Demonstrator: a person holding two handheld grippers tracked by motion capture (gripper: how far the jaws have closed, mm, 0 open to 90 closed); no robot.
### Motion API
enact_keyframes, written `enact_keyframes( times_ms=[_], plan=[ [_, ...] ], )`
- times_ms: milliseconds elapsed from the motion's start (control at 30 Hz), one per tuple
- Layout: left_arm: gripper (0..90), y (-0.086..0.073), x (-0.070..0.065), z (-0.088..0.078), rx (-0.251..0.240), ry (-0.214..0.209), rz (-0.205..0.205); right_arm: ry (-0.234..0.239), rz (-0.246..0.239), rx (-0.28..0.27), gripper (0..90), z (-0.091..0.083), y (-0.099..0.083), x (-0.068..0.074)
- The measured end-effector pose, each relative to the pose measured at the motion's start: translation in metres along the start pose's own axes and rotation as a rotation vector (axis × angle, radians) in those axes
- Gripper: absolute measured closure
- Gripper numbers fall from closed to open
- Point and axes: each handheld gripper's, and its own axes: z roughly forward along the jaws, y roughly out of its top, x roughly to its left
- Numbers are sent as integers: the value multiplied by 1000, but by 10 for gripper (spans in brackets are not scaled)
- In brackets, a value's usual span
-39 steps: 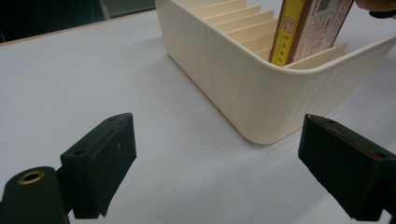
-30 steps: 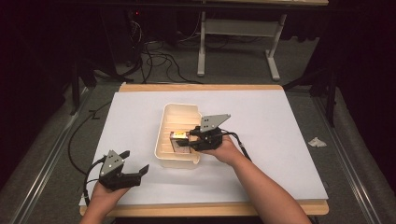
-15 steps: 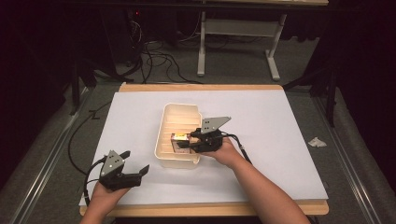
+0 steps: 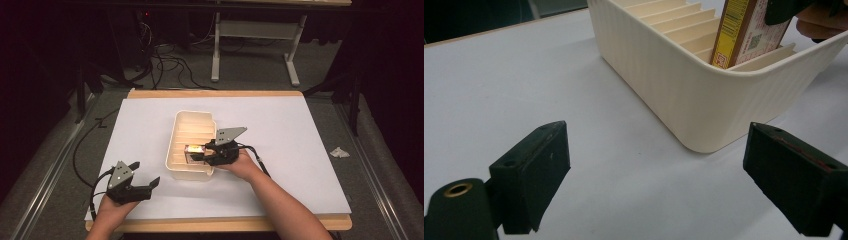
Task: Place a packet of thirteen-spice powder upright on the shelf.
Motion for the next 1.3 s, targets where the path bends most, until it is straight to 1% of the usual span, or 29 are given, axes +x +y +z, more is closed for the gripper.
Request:
enact_keyframes(
  times_ms=[167, 267, 467, 633, 700, 733, 800, 833, 867, 900, 967, 1000, 1100, 1167, 1300],
  plan=[
    [121, 0, 0, 0, 1, 0, 1, -12, -1, 7, 628, -1, 1, 1],
    [121, 0, 0, 0, 1, -1, 1, -10, 4, 1, 588, -2, 2, 1],
    [122, 0, -1, 0, 2, -1, 2, -25, 2, -4, 531, -4, 4, 3],
    [122, 0, -1, 0, 2, -2, 2, -35, 10, -20, 504, -7, 6, 4],
    [122, 0, -1, 0, 2, -1, 2, -41, 5, -21, 499, -8, 7, 4],
    [122, 0, -1, 0, 2, -1, 2, -42, 5, -25, 506, -8, 8, 4],
    [122, 0, -1, 0, 1, -1, 1, -39, -7, -33, 560, -9, 9, 6],
    [122, 0, -1, 0, 1, -1, 1, -38, -10, -29, 603, -9, 9, 7],
    [122, 0, -1, 0, 0, -1, 1, -40, -26, -28, 644, -9, 10, 8],
    [122, 0, -1, 0, 0, -1, 0, -48, -33, -19, 651, -9, 10, 9],
    [122, 0, -1, -1, 0, -1, 1, -45, -32, -19, 655, -8, 10, 10],
    [122, 0, -1, -1, 0, -1, 1, -45, -39, -22, 656, -7, 9, 9],
    [122, 0, -1, -1, 1, 0, 2, -45, -34, -12, 656, -6, 8, 10],
    [122, 0, -1, 0, 0, -1, 0, -45, -29, -17, 656, -6, 8, 9],
    [122, 0, -1, 0, 1, -1, 1, -48, -26, -10, 650, -7, 7, 9]
  ],
)
